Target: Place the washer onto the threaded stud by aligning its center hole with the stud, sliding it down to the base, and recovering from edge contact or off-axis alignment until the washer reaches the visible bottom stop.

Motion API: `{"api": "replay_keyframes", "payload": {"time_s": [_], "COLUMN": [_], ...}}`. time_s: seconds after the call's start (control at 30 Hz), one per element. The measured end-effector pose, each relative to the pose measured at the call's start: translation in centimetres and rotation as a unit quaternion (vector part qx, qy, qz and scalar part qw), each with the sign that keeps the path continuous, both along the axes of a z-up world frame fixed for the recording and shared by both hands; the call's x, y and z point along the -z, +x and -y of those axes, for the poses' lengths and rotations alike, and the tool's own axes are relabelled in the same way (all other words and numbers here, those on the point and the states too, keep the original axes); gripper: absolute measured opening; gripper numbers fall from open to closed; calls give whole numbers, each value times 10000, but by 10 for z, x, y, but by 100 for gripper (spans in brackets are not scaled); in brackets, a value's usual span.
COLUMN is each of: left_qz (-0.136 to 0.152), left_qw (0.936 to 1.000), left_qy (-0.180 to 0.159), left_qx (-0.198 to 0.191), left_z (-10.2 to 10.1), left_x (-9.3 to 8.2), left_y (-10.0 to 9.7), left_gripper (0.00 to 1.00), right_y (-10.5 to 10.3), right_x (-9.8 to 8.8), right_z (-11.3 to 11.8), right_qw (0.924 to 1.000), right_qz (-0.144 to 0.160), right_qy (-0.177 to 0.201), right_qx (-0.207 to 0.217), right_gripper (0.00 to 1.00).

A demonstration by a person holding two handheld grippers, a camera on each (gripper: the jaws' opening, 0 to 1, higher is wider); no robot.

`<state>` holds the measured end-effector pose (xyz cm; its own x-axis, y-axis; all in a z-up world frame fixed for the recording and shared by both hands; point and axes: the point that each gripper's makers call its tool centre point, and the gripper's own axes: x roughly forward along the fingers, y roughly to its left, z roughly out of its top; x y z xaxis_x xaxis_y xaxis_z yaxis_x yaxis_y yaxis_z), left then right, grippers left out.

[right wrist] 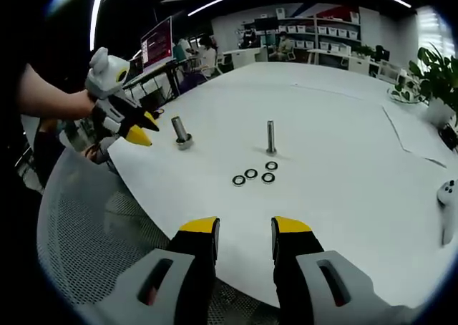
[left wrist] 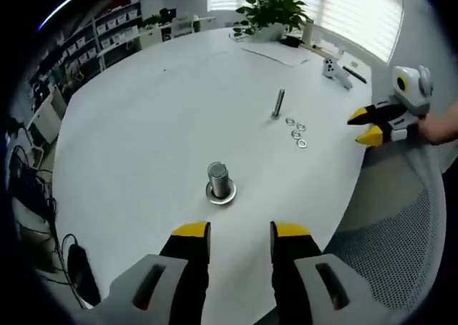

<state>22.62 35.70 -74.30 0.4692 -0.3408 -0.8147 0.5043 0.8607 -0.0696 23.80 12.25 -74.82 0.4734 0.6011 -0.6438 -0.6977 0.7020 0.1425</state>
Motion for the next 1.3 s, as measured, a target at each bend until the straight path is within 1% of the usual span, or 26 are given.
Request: {"api": "replay_keyframes", "payload": {"time_s": [0.07, 0.13, 0.3, 0.5, 0.6, 0.67, 0.8, 0.97, 1.3], "left_qz": [33, 131, 236, 231, 244, 294, 292, 405, 476], "left_qw": [9999, 9998, 9992, 9985, 9978, 9964, 9964, 9947, 9930], "left_qy": [-59, -94, -193, -271, -317, -435, -418, -486, -548], "left_qx": [-105, -147, -248, -415, -527, -659, -681, -807, -935], "left_z": [1, 2, 5, 4, 2, 1, -2, -5, -8], "left_x": [-1, -2, -3, 1, 0, -1, 2, -1, 3], "left_y": [-4, -7, -16, -31, -36, -39, -46, -46, -57], "left_gripper": [32, 32, 32, 32, 32, 33, 33, 33, 33], "right_y": [0, 0, -2, -2, -3, -3, -3, -5, -6], "right_x": [1, 1, 2, 4, 4, 5, 5, 7, 9], "right_z": [0, 0, 1, 0, 0, 0, -1, -1, -1], "right_qw": [10000, 10000, 10000, 9999, 9998, 9998, 9998, 9997, 9995], "right_qz": [-3, -10, -53, -60, -69, -76, -73, -109, -147], "right_qy": [-8, -18, -64, -96, -123, -129, -140, -188, -232], "right_qx": [-15, -14, -31, -79, -102, -113, -128, -143, -184], "right_gripper": [32, 32, 32, 32, 32, 32, 32, 32, 32]}}
